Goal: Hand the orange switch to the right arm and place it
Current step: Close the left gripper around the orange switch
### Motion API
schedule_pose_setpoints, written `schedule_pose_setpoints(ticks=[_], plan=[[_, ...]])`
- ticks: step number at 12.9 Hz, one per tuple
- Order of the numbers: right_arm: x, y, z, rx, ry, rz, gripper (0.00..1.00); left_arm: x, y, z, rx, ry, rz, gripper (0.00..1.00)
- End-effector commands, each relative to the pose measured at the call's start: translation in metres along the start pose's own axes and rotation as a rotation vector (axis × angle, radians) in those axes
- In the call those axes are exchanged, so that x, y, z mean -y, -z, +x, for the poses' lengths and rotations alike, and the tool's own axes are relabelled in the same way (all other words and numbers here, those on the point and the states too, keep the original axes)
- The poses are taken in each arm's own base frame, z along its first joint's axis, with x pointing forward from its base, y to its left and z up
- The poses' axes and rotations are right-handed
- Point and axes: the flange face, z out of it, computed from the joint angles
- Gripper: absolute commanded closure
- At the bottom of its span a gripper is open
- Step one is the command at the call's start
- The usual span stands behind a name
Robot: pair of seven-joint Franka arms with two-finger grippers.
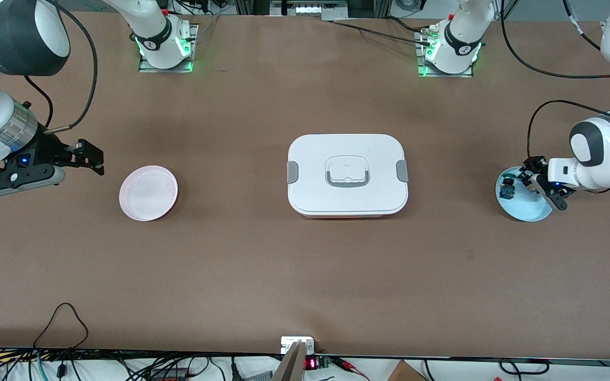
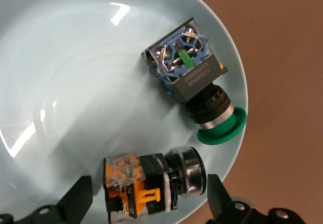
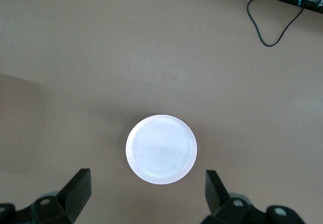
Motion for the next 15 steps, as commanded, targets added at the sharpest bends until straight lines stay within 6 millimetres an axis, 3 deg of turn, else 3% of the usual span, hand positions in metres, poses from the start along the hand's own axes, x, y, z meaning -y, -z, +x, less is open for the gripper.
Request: schedule_pose_setpoints(ticks=[1, 9, 10, 11, 12, 15], plan=[[-0.0024, 0.0037, 0.0018, -0.012, -0.002, 0.014, 0.00, 0.0000, -0.0029, -0.0014, -0.028, 0.038, -0.004, 0.00], [-0.0070, 0.0037, 0.0010, -0.012, -0.006, 0.015, 0.00, -0.0008, -0.0047, -0.0004, -0.038, 0.084, -0.008, 0.00], [-0.0070, 0.0037, 0.0010, -0.012, -0.006, 0.015, 0.00, -0.0008, -0.0056, -0.0004, -0.038, 0.075, -0.010, 0.10], [-0.0070, 0.0037, 0.0010, -0.012, -0.006, 0.015, 0.00, -0.0007, -0.0046, -0.0004, -0.039, 0.073, -0.007, 0.36], [-0.0070, 0.0037, 0.0010, -0.012, -0.006, 0.015, 0.00, -0.0004, -0.0043, -0.0003, -0.040, 0.073, -0.004, 0.52], [-0.0070, 0.0037, 0.0010, -0.012, -0.006, 0.015, 0.00, -0.0014, 0.0012, 0.0002, -0.040, 0.087, -0.003, 0.89]])
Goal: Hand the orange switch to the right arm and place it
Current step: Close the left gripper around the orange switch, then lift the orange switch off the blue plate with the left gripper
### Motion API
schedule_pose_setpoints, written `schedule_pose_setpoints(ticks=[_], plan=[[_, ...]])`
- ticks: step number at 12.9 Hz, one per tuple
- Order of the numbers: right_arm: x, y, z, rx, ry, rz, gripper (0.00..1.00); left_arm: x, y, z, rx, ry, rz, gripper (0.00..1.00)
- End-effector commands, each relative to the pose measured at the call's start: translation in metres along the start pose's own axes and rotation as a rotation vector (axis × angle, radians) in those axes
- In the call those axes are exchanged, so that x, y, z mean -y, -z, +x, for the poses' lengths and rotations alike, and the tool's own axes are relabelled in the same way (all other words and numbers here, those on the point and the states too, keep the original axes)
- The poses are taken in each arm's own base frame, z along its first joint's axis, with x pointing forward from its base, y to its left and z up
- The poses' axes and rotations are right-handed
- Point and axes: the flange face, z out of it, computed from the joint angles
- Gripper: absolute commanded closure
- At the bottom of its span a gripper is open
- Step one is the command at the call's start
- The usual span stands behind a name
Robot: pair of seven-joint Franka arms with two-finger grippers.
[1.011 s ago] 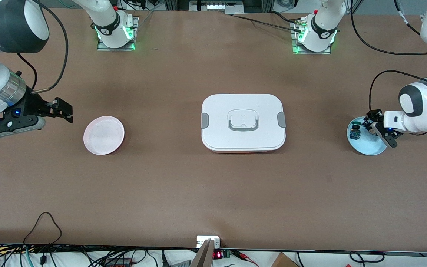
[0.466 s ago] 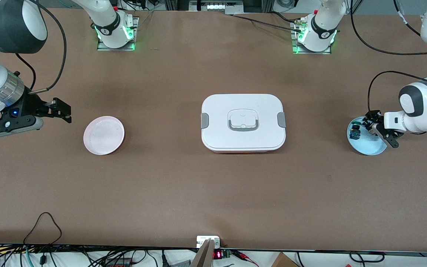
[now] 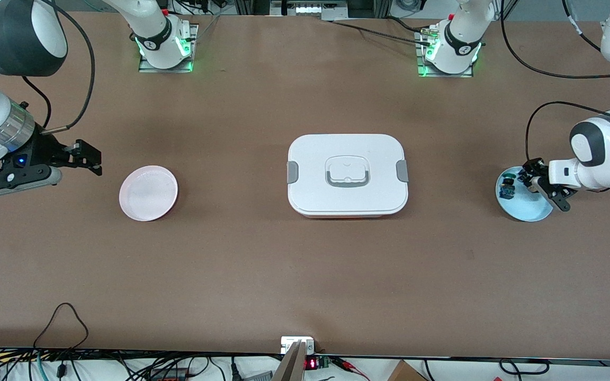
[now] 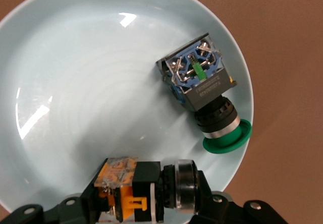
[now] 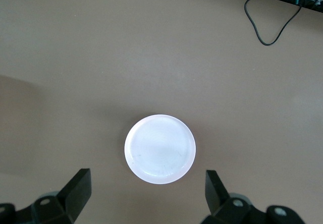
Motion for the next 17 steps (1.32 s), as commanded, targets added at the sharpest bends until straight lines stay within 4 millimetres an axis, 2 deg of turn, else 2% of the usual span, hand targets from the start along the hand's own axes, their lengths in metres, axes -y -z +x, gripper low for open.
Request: schedule_pose_setpoints(ticks=[1, 6, 8, 11, 15, 17], plan=[[-0.003, 0.004, 0.002, -0.012, 0.002, 0.015, 0.00, -0.002, 0.006, 0.000, -0.018, 0.035, 0.004, 0.97], [-0.002, 0.003, 0.001, -0.009, 0.002, 0.016, 0.00, -0.002, 0.024, 0.002, -0.028, 0.036, 0.031, 0.98], [-0.002, 0.002, 0.001, -0.005, 0.002, 0.016, 0.00, -0.005, 0.047, 0.005, -0.035, 0.034, 0.041, 1.00], [-0.002, 0.002, 0.001, -0.003, 0.002, 0.017, 0.00, -0.015, 0.099, 0.010, -0.058, 0.049, 0.091, 1.00], [-0.001, 0.005, 0.000, -0.003, 0.001, 0.017, 0.00, -0.041, 0.191, 0.038, -0.110, 0.055, 0.197, 1.00], [0.000, 0.006, 0.000, -0.006, -0.004, 0.018, 0.00, -0.056, 0.222, 0.052, -0.156, 0.062, 0.222, 1.00]])
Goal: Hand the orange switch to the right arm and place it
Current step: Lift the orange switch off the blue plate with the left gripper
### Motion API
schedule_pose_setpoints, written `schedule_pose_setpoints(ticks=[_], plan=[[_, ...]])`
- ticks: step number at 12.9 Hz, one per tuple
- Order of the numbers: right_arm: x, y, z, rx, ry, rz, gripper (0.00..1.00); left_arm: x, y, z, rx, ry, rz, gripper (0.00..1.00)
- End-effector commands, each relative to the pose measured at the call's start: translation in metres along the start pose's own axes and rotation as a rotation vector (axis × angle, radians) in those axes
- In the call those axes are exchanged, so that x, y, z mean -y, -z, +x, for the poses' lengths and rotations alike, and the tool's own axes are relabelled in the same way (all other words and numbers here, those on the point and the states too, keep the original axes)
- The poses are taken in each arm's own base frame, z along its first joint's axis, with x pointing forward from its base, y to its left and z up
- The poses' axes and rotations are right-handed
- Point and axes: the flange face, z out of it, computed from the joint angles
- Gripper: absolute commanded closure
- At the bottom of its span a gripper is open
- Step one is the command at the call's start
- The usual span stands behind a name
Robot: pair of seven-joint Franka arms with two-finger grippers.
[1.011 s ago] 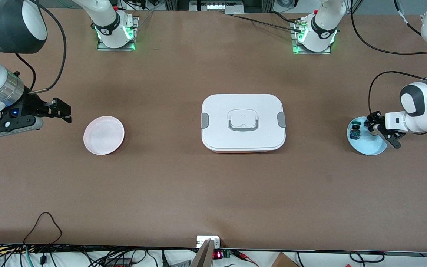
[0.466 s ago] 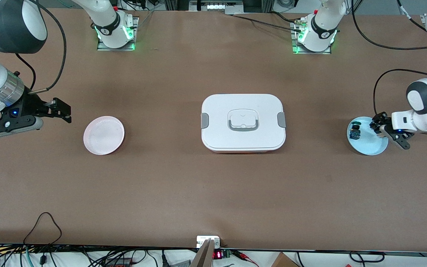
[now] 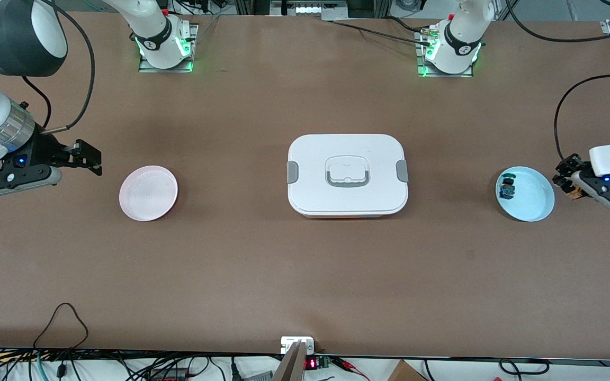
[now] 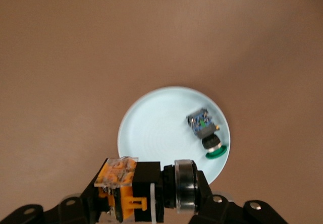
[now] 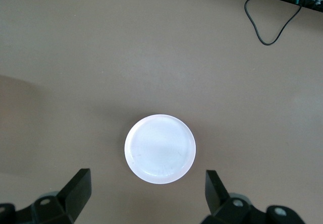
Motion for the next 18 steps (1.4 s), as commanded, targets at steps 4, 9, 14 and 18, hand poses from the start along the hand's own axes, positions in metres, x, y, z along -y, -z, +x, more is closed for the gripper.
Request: schedule_pose_setpoints(ticks=[4, 9, 14, 18], plan=[[0.001, 0.008, 0.000, -0.010, -0.001, 0.016, 0.00, -0.033, 0.072, 0.040, -0.028, 0.062, -0.019, 1.00], [-0.008, 0.005, 0.003, -0.027, 0.003, 0.008, 0.00, -0.062, 0.098, 0.081, -0.192, -0.044, -0.161, 1.00], [-0.005, -0.019, 0.004, 0.030, 0.019, 0.005, 0.00, -0.101, 0.096, 0.131, -0.541, -0.342, -0.313, 1.00], [-0.004, -0.033, 0.004, 0.064, 0.048, 0.046, 0.00, -0.145, 0.047, 0.178, -0.820, -0.474, -0.571, 1.00]])
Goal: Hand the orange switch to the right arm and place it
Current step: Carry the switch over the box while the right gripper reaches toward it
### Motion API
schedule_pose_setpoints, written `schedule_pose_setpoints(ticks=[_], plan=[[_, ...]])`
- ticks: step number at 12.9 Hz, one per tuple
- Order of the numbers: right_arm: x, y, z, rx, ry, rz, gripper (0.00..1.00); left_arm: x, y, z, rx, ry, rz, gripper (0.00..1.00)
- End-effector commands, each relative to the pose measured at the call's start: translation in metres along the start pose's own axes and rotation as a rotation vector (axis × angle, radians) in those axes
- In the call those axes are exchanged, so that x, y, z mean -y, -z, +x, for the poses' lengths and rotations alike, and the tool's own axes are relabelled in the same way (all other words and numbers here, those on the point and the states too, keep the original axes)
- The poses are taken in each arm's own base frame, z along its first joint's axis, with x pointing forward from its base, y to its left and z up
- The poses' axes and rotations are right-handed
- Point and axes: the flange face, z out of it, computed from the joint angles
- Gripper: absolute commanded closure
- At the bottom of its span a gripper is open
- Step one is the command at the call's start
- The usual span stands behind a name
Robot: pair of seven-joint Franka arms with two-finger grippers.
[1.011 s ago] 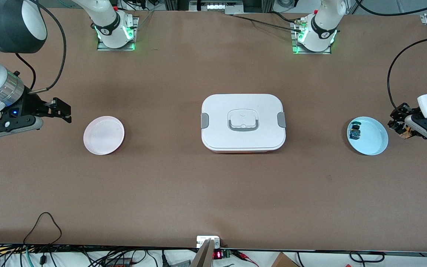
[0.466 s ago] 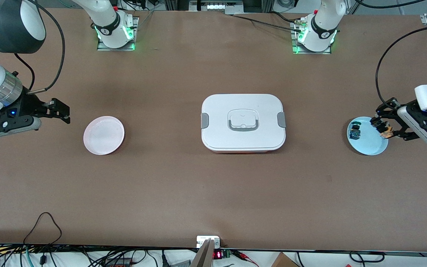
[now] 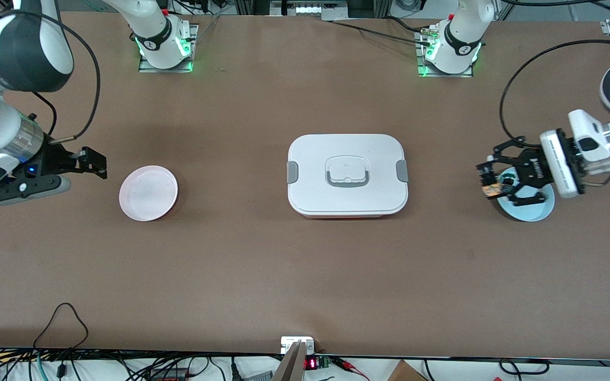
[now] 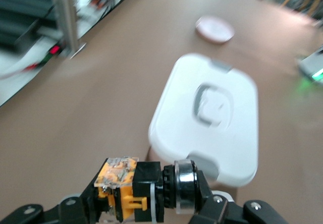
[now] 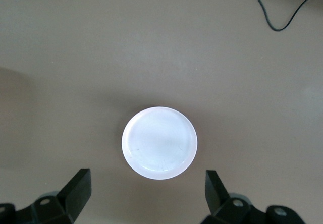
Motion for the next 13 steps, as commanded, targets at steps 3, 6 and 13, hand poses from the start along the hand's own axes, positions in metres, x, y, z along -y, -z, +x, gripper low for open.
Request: schedule_pose_setpoints(ticks=[3, 6, 13], plan=[[0.012, -0.005, -0.005, 0.026, -0.007, 0.273, 0.00, -0.019, -0.085, 0.019, -0.297, -0.020, -0.289, 1.00], [0.037, -0.017, -0.003, 0.009, -0.085, 0.562, 0.00, -0.037, -0.140, 0.034, -0.399, -0.098, -0.384, 1.00], [0.169, -0.097, 0.006, -0.060, -0.459, 1.180, 0.00, -0.053, -0.213, 0.057, -0.660, -0.184, -0.381, 1.00]])
